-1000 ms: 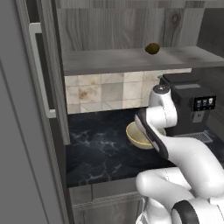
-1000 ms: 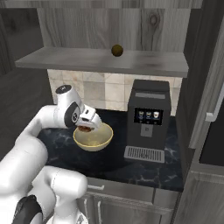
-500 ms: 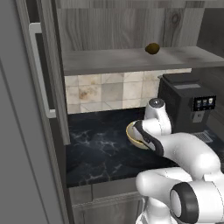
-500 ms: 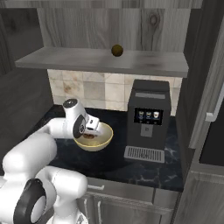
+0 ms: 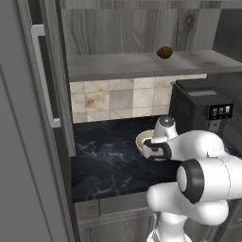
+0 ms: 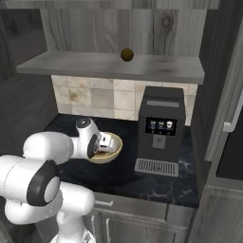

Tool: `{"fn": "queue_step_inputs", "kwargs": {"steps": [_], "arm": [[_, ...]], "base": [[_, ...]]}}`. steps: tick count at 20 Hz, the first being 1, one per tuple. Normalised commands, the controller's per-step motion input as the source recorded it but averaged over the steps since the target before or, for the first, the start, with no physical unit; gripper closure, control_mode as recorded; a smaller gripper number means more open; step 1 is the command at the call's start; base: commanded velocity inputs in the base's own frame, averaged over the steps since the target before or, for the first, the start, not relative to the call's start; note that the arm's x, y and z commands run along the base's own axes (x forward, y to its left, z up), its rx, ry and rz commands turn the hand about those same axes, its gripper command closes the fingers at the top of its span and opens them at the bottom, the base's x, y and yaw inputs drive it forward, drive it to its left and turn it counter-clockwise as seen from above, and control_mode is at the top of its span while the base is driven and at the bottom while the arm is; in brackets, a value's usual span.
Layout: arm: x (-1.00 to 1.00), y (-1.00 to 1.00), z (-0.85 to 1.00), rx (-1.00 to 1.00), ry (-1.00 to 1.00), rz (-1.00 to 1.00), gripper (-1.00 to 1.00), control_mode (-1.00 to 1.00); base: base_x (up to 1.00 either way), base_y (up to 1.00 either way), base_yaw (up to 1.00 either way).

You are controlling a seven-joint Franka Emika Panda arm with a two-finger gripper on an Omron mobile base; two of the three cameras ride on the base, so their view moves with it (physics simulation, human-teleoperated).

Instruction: Pick the mushroom from the cabinet and place it in the bowl. Then pick the bowl and place it in the sink. Then turn on the sink facuet.

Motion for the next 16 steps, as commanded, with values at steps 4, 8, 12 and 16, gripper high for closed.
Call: {"fn": "queue_step_inputs", "kwargs": {"steps": [4, 8, 12, 16], "arm": [[0.12, 0.0, -0.08, 0.0, 0.0, 0.01, 1.0, -1.0], [0.0, 0.0, 0.0, 0.0, -0.02, 0.0, -1.0, -1.0], [-0.09, 0.0, 0.08, 0.0, -0.07, 0.0, -1.0, -1.0], [-0.08, 0.0, 0.35, 0.0, -0.05, 0.0, -1.0, -1.0]], "base": [[0.0, 0.0, 0.0], [0.0, 0.0, 0.0], [0.0, 0.0, 0.0], [0.0, 0.0, 0.0]]}}
